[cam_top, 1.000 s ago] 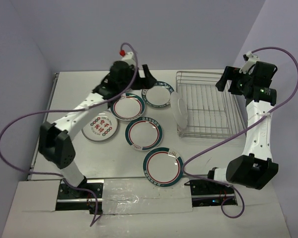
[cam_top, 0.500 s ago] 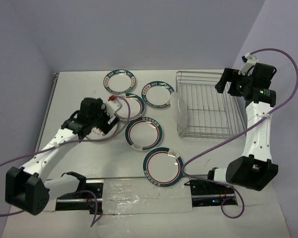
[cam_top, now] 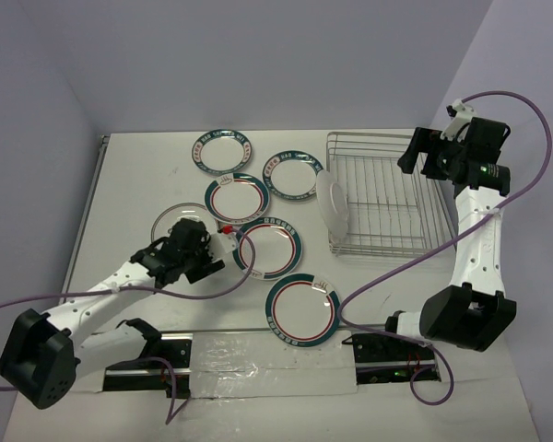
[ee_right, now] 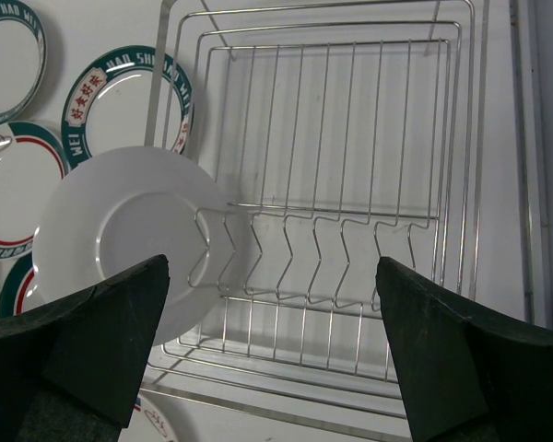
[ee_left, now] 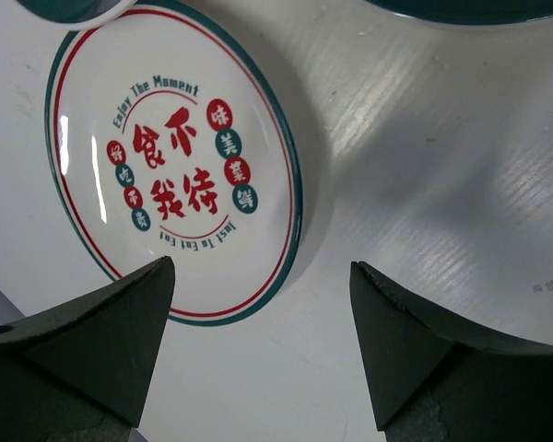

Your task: Load the plates into the dish rack

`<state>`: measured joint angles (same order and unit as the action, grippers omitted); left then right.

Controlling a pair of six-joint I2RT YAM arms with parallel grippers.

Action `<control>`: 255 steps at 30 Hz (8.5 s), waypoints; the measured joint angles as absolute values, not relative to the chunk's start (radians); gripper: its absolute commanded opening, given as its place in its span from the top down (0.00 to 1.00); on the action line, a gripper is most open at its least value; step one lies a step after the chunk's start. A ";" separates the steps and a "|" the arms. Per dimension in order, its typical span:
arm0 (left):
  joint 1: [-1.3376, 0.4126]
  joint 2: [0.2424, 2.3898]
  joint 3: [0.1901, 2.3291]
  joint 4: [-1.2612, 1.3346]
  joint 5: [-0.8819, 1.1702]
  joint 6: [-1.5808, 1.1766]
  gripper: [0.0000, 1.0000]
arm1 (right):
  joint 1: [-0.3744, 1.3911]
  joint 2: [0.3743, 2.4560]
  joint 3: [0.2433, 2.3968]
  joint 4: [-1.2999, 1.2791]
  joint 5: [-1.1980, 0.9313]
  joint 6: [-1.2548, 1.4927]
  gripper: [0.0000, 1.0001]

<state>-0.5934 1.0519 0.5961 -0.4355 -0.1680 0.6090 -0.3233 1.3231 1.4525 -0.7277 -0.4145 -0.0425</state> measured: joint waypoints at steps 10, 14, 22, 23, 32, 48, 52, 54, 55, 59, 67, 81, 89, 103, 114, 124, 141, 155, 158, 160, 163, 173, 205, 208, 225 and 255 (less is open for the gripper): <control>-0.699 1.242 0.524 -0.246 -0.324 0.588 0.29 | -0.323 1.326 1.452 -0.727 -0.412 -0.043 0.00; -0.721 1.317 0.509 -0.155 -0.421 0.578 0.45 | -0.323 1.328 1.452 -0.727 -0.412 -0.043 0.00; -0.735 1.370 0.476 -0.100 -0.519 0.527 0.90 | -0.323 1.328 1.453 -0.728 -0.412 -0.049 0.00; -0.738 1.364 0.471 -0.102 -0.529 0.525 0.95 | -0.323 1.330 1.453 -0.728 -0.412 -0.050 0.00; -0.685 1.123 0.402 -0.244 -0.577 0.508 1.00 | -0.323 1.338 1.455 -0.731 -0.421 -0.051 0.00; -0.423 1.343 1.504 -0.595 0.005 0.115 1.00 | -0.297 1.341 1.455 -0.740 -0.422 -0.056 0.00; -0.425 1.353 1.601 -0.531 0.216 -0.123 1.00 | -0.297 1.338 1.455 -0.757 -0.397 -0.061 0.00; -0.443 1.353 1.594 -0.455 0.293 -0.268 1.00 | -0.305 1.335 1.455 -0.760 -0.393 -0.058 0.00; -0.459 1.353 1.577 -0.394 0.329 -0.347 1.00 | -0.314 1.333 1.455 -0.763 -0.393 -0.054 0.00; -0.556 1.357 1.491 -0.199 0.386 -0.546 1.00 | -0.361 1.329 1.457 -0.775 -0.388 -0.041 0.00; -0.734 1.501 1.427 0.156 0.474 -0.913 1.00 | -0.389 1.316 1.466 -0.796 -0.379 -0.039 0.00; -0.838 1.739 1.473 0.090 0.297 -1.092 1.00 | -0.398 1.271 1.466 -0.817 -0.364 -0.067 0.00; -0.845 1.791 1.507 0.077 0.266 -1.111 1.00 | -0.398 1.245 1.466 -0.818 -0.363 -0.082 0.00; -0.842 1.935 1.512 0.100 0.304 -1.115 0.80 | -0.398 1.243 1.465 -0.828 -0.369 -0.103 0.00; -0.820 1.909 1.514 0.086 0.310 -0.948 0.06 | -0.398 1.243 1.465 -0.833 -0.387 -0.107 0.00; -0.699 1.205 1.127 0.040 0.270 -0.072 0.02 | -0.398 1.240 1.459 -0.831 -0.413 -0.102 0.00; -0.699 0.663 0.207 -0.182 0.851 1.541 0.07 | -0.390 1.231 1.431 -0.864 -0.484 -0.099 0.00; -0.887 0.990 0.220 -0.097 0.870 1.912 0.08 | -0.390 1.231 1.418 -0.886 -0.479 -0.118 0.00; -0.928 1.033 0.220 0.012 0.834 1.888 0.09 | -0.390 1.231 1.418 -0.887 -0.479 -0.122 0.00; -0.949 1.065 0.219 0.071 0.810 1.873 0.11 | -0.390 1.231 1.418 -0.889 -0.479 -0.125 0.00; -0.971 1.120 0.220 0.142 0.775 1.860 0.15 | -0.390 1.231 1.418 -0.893 -0.478 -0.125 0.00; -1.008 1.291 0.220 0.331 0.714 1.865 0.31 | -0.390 1.232 1.418 -0.905 -0.465 -0.129 0.00; -1.026 1.046 0.069 0.387 0.667 1.877 1.00 | -0.379 1.234 1.474 -0.940 -0.482 -0.142 0.00; -1.026 0.824 0.079 0.252 0.678 1.785 1.00 | -0.377 1.237 1.503 -0.944 -0.494 -0.129 0.00; -0.994 0.771 0.793 -0.139 0.574 0.487 1.00 | -0.453 1.293 1.757 -0.931 -0.632 -0.019 0.00; -0.789 1.764 1.703 -0.159 0.418 -1.183 1.00 | -0.494 1.312 1.748 -0.880 -0.591 0.044 0.00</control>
<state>-0.7895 1.7638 1.7035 -0.1593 0.4179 -1.1828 -0.4938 1.3121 1.7477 -0.8799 -0.5911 0.0444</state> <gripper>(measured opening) 0.046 0.999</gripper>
